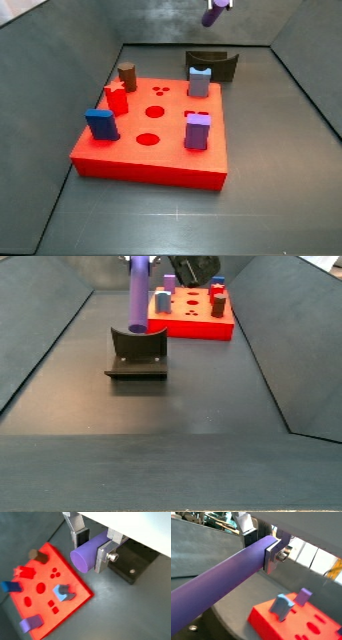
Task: Pick up the round object. Move up. Place the round object on the fixture. Regrasp the round object. Move to above the board. Insert the round object.
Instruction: Place the round object on the fixture.
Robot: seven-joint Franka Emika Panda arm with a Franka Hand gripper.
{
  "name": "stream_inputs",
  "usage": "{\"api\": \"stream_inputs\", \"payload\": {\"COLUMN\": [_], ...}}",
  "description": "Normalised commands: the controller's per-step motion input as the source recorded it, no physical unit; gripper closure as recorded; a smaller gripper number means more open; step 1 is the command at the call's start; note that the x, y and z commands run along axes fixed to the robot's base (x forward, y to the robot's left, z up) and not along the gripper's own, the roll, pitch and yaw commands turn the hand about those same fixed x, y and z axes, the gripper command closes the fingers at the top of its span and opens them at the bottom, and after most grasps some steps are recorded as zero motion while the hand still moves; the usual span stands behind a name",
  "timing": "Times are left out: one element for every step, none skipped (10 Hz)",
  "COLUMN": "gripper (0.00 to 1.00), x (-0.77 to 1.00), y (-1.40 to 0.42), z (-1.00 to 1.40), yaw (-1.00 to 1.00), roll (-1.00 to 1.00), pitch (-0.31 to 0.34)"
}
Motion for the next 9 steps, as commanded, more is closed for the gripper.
{"api": "stream_inputs", "payload": {"gripper": [1.00, 1.00, 1.00, 1.00, 1.00, 1.00, 1.00, 1.00, 1.00], "x": [0.08, 0.09, 0.09, 0.09, 0.09, 0.07, 0.06, 0.06, 0.07], "y": [0.04, 0.04, 0.05, 0.05, 0.04, 0.04, 0.04, 0.04, 0.05], "z": [-0.03, -0.03, -0.02, -0.03, -0.02, -0.01, -0.01, -0.01, -0.01], "yaw": [-0.11, -0.21, -0.28, -0.32, -0.34, -0.33, -0.31, -0.26, -0.21], "roll": [-1.00, -0.79, -0.61, -0.43, -0.30, -0.20, -0.15, -0.13, -0.11], "pitch": [0.462, 0.394, 0.325, 0.240, 0.156, 0.052, 0.003, -0.030, -0.047]}}
